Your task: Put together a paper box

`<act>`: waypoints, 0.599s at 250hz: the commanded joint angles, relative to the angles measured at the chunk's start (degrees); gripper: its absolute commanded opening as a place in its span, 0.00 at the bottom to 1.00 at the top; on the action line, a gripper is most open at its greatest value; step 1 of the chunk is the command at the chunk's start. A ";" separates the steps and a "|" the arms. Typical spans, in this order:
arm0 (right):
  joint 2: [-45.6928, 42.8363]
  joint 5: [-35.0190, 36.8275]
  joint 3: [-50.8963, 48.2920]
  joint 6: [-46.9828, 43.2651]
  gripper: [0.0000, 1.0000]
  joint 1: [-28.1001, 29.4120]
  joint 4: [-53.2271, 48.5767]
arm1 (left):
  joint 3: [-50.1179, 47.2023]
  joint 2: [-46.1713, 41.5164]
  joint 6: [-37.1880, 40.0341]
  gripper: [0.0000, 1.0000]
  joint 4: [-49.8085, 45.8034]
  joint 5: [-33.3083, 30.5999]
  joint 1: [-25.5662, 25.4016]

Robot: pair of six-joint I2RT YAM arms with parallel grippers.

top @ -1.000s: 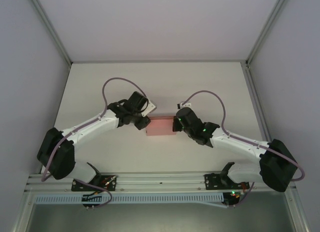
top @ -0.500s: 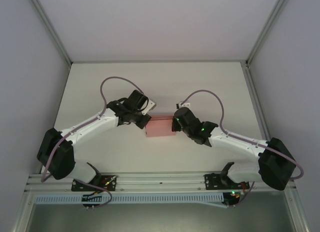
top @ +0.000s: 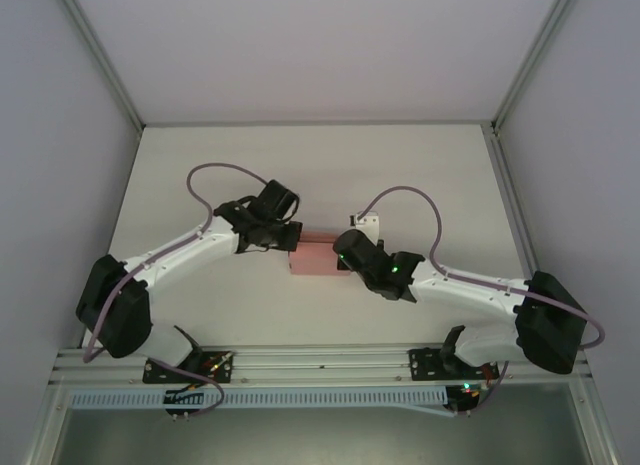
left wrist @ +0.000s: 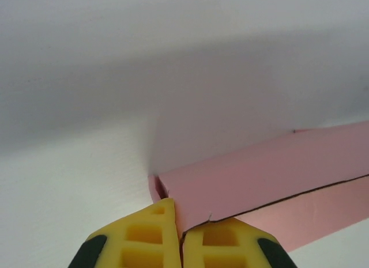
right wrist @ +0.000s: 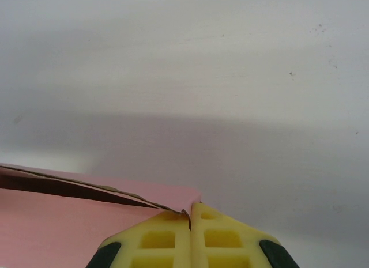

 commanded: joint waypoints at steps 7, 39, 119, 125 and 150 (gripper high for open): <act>0.03 -1.56 -3.49 2.53 0.00 1.11 -3.21 | -6.43 -2.70 -3.37 0.00 9.38 -1.34 -3.87; -1.61 -1.39 -5.42 0.46 0.00 1.15 -1.04 | -10.45 -4.14 -0.89 0.00 12.52 -4.85 -5.90; -4.71 -3.73 -11.17 -3.74 0.00 1.22 8.57 | -22.84 -8.25 0.41 0.00 21.17 -11.42 -11.69; -4.55 -3.94 -11.53 -4.21 0.00 1.24 9.49 | -23.75 -8.61 0.34 0.00 21.58 -12.18 -11.96; -3.74 -3.80 -13.68 -5.81 0.00 1.42 12.80 | -27.63 -10.16 -1.02 0.00 24.25 -14.38 -12.82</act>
